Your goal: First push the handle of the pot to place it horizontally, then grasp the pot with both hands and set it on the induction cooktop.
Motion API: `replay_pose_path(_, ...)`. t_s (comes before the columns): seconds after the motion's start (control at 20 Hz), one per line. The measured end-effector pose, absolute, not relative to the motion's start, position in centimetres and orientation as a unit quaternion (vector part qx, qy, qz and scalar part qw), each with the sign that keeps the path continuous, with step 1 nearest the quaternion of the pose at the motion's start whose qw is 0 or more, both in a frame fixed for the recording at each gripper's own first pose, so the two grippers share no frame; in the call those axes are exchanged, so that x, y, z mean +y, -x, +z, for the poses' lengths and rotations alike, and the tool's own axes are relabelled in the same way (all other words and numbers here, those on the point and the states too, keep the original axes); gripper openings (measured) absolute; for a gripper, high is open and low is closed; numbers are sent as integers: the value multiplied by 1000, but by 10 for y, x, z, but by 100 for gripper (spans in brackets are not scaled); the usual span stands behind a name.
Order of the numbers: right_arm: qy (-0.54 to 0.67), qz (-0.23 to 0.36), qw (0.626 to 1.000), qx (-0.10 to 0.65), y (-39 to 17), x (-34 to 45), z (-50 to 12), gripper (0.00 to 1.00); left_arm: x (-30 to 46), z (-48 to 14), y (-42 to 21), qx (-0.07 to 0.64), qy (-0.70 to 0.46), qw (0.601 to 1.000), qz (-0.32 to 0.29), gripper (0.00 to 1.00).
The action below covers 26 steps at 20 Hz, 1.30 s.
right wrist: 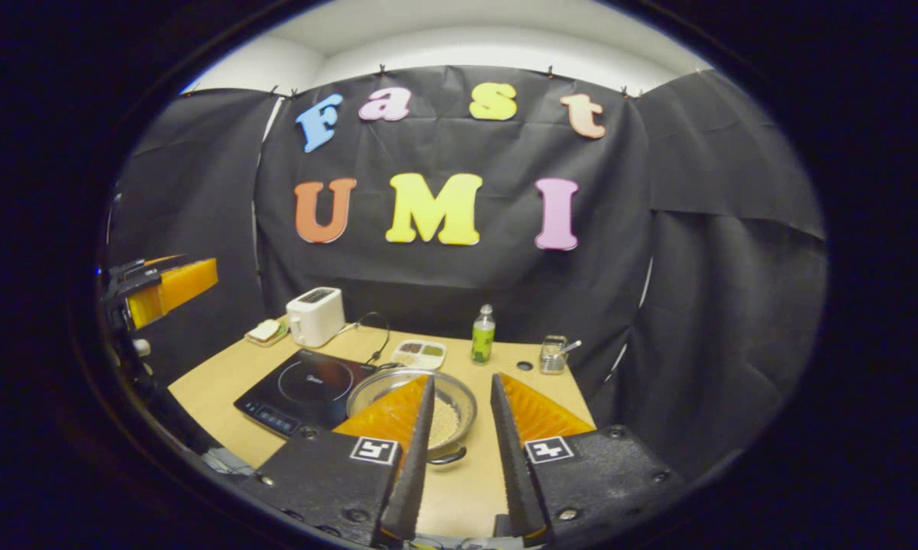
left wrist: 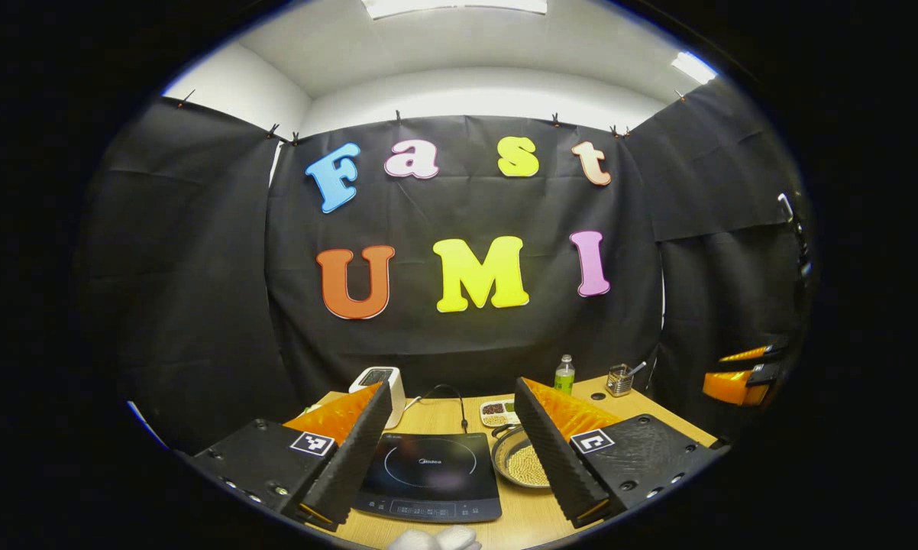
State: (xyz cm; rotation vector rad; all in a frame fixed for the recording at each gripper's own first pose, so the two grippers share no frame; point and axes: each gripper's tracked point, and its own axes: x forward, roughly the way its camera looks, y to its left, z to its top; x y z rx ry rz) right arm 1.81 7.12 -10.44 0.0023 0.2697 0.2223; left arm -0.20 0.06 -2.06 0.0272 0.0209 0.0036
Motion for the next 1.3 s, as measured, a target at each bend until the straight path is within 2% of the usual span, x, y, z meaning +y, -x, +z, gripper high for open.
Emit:
replay_pose_path(0.05, 0, 116, 982, 149, -22, 73, -119, 31, -2, -20, 2, 10, -13, 1000, 2, 96)
replay_pose_path(0.1, -1, 122, 979, 164, -27, 77, -133, 25, -3, -21, 2, 9, -16, 1000, 2, 96)
replay_pose_path(0.15, -2, 131, 975, 182, -31, 82, -149, 10, -4, -21, 2, 7, -19, 1000, 3, 96)
replay_pose_path(0.2, -4, 146, 969, 201, -35, 92, -166, 5, -6, -21, 3, 5, -22, 1000, 3, 96)
replay_pose_path(0.3, -3, 168, 956, 239, -40, 104, -202, 2, -9, -23, 2, 4, -25, 1000, 5, 96)
replay_pose_path(0.6, 10, 197, 925, 325, -50, 125, -287, 4, -16, -29, 0, 14, -25, 1000, 11, 96)
replay_pose_path(0.65, 11, 200, 921, 334, -50, 129, -296, 1, -17, -29, -1, 14, -26, 999, 12, 96)
replay_pose_path(0.7, 15, 206, 917, 341, -52, 134, -305, 4, -17, -29, -1, 14, -27, 999, 15, 96)
replay_pose_path(0.9, 21, 232, 903, 361, -61, 154, -328, 1, -17, -33, -2, 25, -23, 999, 31, 96)
replay_pose_path(0.95, 25, 237, 901, 363, -63, 157, -331, 4, -17, -34, -3, 26, -22, 999, 36, 96)
replay_pose_path(1.25, 36, 254, 884, 390, -84, 169, -356, 4, -8, -38, -5, 42, -24, 996, 69, 96)
replay_pose_path(1.3, 38, 254, 882, 395, -87, 167, -359, 0, -6, -37, -5, 42, -22, 996, 73, 96)
